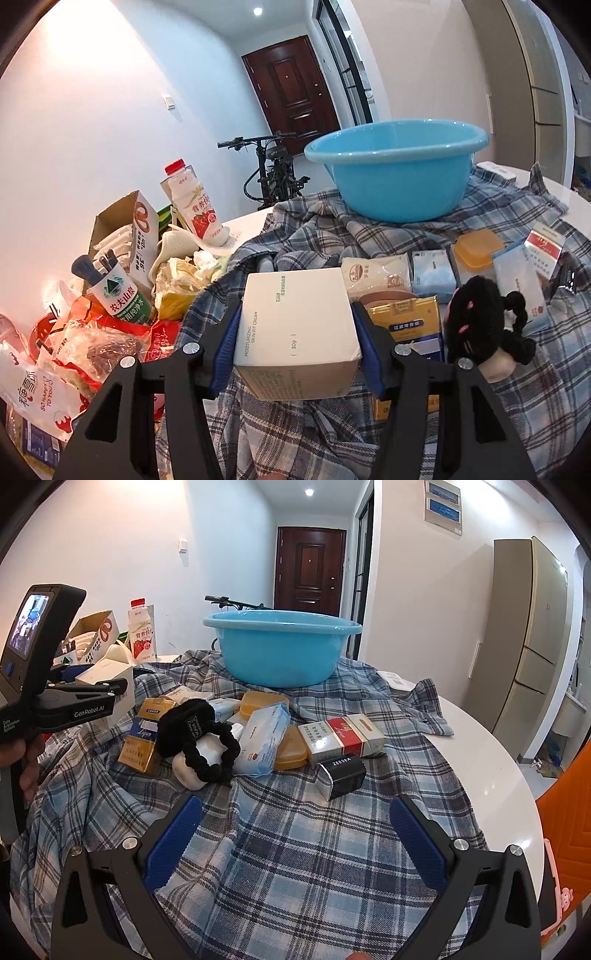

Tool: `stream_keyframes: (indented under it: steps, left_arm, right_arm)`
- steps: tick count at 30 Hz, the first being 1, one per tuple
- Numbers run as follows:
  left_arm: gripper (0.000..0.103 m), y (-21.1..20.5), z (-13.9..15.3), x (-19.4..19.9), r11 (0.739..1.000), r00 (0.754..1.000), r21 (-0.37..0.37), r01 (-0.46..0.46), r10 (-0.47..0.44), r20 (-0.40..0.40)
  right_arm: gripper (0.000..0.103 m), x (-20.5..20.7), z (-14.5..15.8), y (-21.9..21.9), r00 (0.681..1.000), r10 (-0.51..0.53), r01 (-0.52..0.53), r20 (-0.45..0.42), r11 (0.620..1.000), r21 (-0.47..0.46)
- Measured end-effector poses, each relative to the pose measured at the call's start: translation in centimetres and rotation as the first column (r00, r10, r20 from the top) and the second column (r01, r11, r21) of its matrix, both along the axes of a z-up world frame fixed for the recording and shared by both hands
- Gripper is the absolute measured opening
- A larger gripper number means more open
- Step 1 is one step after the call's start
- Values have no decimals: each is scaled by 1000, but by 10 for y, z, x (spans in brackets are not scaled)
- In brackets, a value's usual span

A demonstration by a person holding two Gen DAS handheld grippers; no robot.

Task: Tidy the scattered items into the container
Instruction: 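Lift the white cardboard box off the shirt with the left gripper, then reach the right gripper to the black plush toy and grasp it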

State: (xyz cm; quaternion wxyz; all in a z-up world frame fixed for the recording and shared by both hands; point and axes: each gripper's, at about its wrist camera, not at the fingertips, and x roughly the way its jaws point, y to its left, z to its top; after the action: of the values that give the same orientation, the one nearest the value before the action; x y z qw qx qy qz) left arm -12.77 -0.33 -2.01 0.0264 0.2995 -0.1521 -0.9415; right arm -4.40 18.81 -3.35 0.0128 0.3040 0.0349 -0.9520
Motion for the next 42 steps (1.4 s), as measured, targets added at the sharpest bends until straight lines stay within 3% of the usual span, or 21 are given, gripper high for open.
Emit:
stream_keyframes:
  steps: [6,15,24,33,42]
  left_arm:
    - [55,0,15,19,999,999,46,10,-9,-31]
    - [55,12,32,71,980,997,189,56,-45,-61]
    - [56,6,22,86,975,998,217,52,-45,-37]
    - [56,-1,12,93,968,999,247,41,-37,-23]
    - [56,-14,5,95,962,1000,273,29,-26,-14]
  right_arm:
    - [103,5,4,2,1000,19,-19,-18,1000,-22]
    - [103,5,12,3,999,43,-44,-30,999,-29]
    - [103,8,12,-3,998,56,-58,-40,997,-43]
    - [103,7,15,-8,998,43,-42,-46,999,16]
    - [103,-25,21,-34,988,156,-156,2,985,78]
